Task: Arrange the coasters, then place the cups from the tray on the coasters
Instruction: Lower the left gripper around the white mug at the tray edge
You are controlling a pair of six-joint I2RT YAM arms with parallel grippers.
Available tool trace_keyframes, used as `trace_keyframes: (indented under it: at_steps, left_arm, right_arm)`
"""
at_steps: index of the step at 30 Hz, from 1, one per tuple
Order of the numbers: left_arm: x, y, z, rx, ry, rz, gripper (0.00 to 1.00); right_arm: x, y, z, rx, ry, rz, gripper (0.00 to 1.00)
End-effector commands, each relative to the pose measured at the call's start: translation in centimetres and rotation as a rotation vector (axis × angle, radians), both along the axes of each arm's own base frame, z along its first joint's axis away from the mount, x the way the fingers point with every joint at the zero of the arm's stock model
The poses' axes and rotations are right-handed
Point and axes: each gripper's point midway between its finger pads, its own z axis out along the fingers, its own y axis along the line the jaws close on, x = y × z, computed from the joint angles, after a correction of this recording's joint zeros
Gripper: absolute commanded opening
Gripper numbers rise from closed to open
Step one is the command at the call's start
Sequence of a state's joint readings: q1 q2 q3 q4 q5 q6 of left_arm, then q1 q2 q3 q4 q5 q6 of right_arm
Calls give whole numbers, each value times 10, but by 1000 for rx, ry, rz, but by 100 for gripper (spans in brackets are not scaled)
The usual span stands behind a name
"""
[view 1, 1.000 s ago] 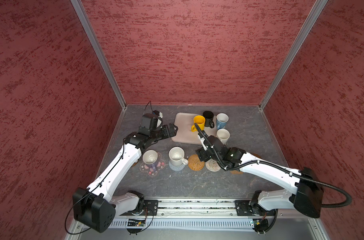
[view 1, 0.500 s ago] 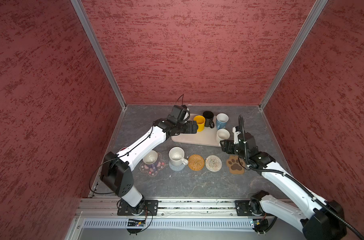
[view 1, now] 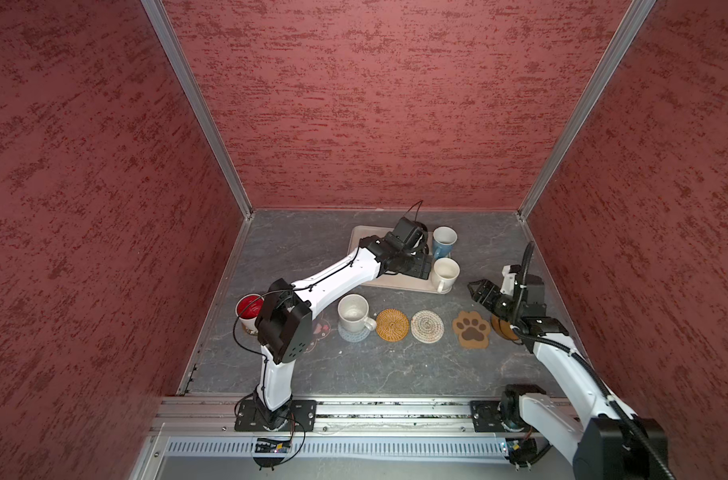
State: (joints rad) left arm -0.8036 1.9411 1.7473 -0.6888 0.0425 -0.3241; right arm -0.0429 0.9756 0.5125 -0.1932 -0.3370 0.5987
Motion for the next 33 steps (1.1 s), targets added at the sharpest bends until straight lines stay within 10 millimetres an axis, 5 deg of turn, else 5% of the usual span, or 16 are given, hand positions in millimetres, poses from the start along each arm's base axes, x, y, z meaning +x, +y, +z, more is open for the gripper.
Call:
trace_keyframes:
  at_steps: [1,8,20,33]
  left_arm:
    - [-3,-10,-9,56,-16,-35,88]
    - [-7,-31,-27,75,-1,-75,80]
    - [-8,-59,-56,108,24,-89,75]
    - [-5,-63,-89,246,14,-58,66]
  right_arm:
    - [10,-3,14,105,-61,-17,83]
    - [10,-23,13,141,-78,-92,83]
    - [8,-28,8,137,-85,-107,84]
    - [6,-26,8,143,-98,-96,85]
